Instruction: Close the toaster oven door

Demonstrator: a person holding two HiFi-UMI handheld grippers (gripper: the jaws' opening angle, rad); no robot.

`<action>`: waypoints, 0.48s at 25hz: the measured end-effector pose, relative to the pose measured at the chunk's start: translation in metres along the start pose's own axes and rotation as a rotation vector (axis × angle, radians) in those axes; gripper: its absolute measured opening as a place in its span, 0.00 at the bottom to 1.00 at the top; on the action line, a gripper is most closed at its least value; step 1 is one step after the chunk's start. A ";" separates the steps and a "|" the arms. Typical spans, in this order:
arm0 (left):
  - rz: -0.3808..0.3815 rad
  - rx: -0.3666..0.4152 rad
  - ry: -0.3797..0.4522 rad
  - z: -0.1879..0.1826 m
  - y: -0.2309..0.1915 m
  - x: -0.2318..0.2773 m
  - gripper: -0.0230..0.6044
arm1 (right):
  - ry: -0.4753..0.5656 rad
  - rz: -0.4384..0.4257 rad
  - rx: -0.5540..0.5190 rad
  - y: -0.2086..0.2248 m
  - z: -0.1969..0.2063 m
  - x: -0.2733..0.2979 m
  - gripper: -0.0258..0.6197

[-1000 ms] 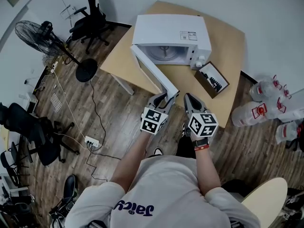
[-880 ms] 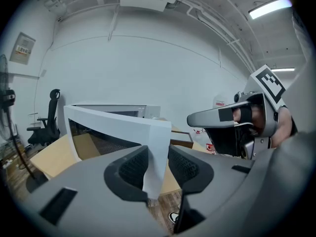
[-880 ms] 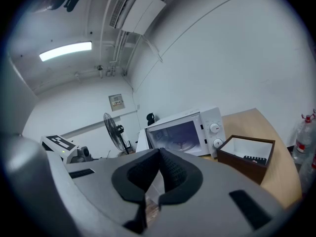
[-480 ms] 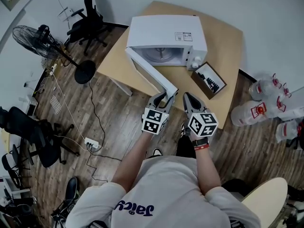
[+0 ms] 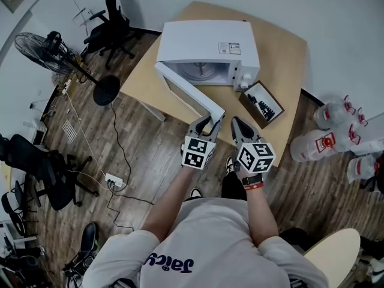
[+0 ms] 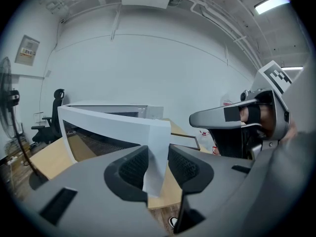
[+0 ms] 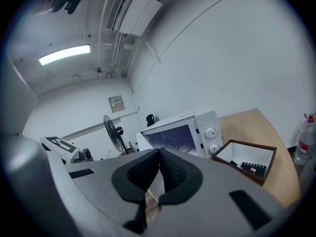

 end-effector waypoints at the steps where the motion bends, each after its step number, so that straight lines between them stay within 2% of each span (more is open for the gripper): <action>1: -0.004 -0.001 0.000 -0.001 0.001 0.002 0.27 | 0.001 0.001 0.002 0.002 -0.001 0.000 0.06; 12: -0.025 -0.005 0.002 -0.015 0.006 0.026 0.27 | 0.001 0.015 0.017 0.029 -0.012 0.009 0.06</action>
Point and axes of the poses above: the fingertips, and each gripper's own axes: x forward along the fingers, y to its right, z out of its underside, the point moved 10 cm from there along -x, backward along the fingers, and after that the axes turned 3 degrees about -y, right-handed, at the moved point
